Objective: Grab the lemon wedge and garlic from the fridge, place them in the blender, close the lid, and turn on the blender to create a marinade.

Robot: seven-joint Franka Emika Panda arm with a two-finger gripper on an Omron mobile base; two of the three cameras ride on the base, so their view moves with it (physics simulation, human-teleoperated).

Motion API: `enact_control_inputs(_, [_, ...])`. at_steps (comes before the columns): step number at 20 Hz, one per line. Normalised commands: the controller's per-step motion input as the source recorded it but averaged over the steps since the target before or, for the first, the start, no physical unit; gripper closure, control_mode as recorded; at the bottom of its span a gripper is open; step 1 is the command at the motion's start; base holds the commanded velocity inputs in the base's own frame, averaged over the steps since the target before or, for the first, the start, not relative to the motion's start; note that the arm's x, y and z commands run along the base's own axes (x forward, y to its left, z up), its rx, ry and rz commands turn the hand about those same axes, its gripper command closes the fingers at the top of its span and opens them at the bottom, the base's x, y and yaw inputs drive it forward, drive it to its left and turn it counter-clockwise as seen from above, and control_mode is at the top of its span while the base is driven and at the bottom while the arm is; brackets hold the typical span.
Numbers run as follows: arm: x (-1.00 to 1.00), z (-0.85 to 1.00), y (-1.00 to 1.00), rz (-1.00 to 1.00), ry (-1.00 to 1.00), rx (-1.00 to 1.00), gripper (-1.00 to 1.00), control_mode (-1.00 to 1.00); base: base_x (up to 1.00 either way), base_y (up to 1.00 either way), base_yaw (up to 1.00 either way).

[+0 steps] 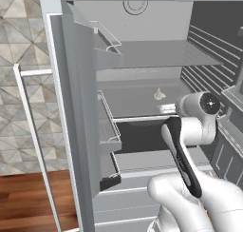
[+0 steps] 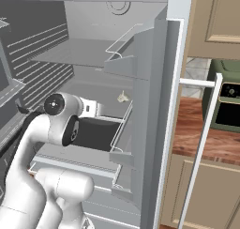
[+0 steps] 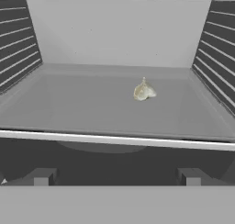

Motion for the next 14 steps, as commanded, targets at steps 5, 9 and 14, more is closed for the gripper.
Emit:
enact_control_inputs(5, [0.58, 0.0, 0.0, -0.01, 0.23, -0.03, -1.0, -1.0, 0.0, 0.0, 0.0])
enact_control_inputs(9, [0.42, 0.0, 0.0, 0.0, 0.16, -0.02, -1.0, -1.0, 0.0, 0.0, 0.0])
enact_control_inputs(14, [0.13, -0.04, 0.0, 0.0, 0.0, 0.0, -1.0, -1.0, 0.0, 0.0, 0.0])
